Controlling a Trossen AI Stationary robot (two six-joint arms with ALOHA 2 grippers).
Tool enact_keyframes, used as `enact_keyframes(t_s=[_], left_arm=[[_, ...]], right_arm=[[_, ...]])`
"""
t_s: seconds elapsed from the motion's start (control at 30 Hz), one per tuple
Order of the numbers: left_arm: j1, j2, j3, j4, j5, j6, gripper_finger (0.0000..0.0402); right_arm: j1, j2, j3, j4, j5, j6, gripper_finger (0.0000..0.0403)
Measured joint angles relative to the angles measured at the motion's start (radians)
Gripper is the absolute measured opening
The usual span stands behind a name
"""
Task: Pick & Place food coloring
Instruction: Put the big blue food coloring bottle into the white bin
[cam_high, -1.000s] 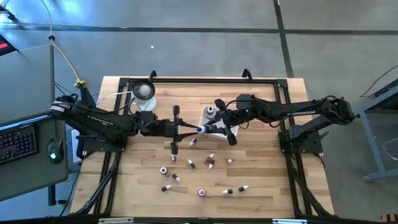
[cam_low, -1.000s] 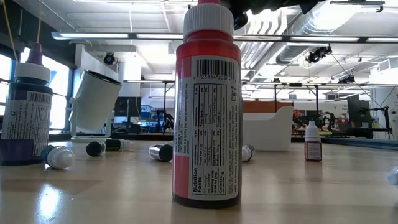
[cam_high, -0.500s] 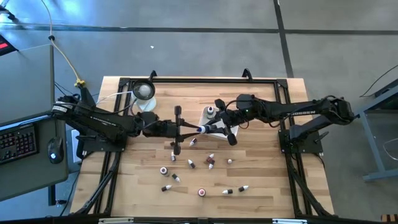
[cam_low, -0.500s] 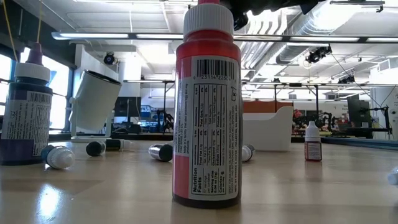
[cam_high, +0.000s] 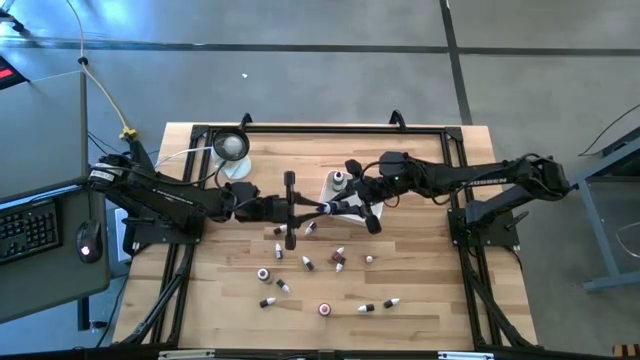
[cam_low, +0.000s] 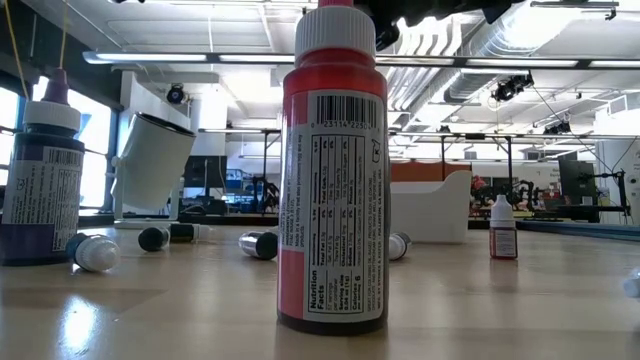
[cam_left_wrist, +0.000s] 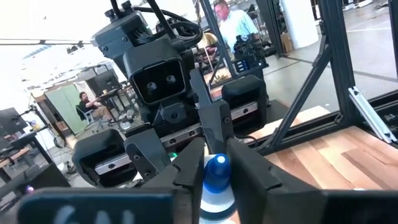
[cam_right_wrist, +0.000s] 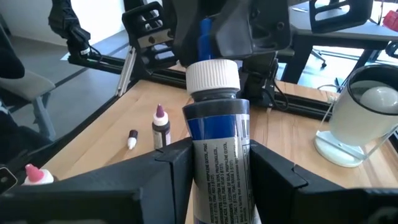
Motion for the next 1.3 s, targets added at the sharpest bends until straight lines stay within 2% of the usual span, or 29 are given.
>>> enact_keyframes(t_s=[0.1,0.2,0.4,0.53,0.67,0.73,0.87,0.97,1.13,1.3], left_arm=[[0.0,0.0,0.0,-0.002,-0.005,0.0,0.0028],[0.0,0.0,0.0,-0.001,-0.007,0.0,0.0027],[0.0,0.0,0.0,-0.034,-0.095,-0.004,0.0027],[0.0,0.002,-0.002,-0.091,-0.17,-0.037,0.0027],[0.027,0.004,-0.002,-0.169,-0.206,-0.128,0.0027],[0.064,0.032,-0.002,-0.173,-0.185,-0.193,0.0027],[0.172,0.104,0.021,-0.172,-0.075,-0.274,0.0027],[0.251,0.166,0.047,-0.184,0.004,-0.319,0.0027],[0.327,0.268,0.083,-0.217,0.078,-0.39,0.0027],[0.344,0.341,0.085,-0.226,0.091,-0.41,0.0027]], right_arm=[[0.0,0.0,0.0,-0.002,0.0,0.0,0.0127],[0.001,0.0,0.0,-0.001,0.014,0.004,0.013],[0.01,0.0,0.002,-0.027,0.088,0.01,0.0181],[0.029,-0.005,0.005,-0.136,0.2,0.008,0.0211],[0.051,-0.005,0.004,-0.293,0.366,0.038,0.0219],[0.065,-0.005,0.004,-0.372,0.46,0.079,0.0219],[0.094,-0.005,0.003,-0.517,0.647,0.209,0.022],[0.113,-0.005,0.003,-0.589,0.741,0.317,0.022],[0.134,-0.005,0.002,-0.611,0.765,0.46,0.022],[0.148,-0.003,0.002,-0.587,0.771,0.474,0.022]])
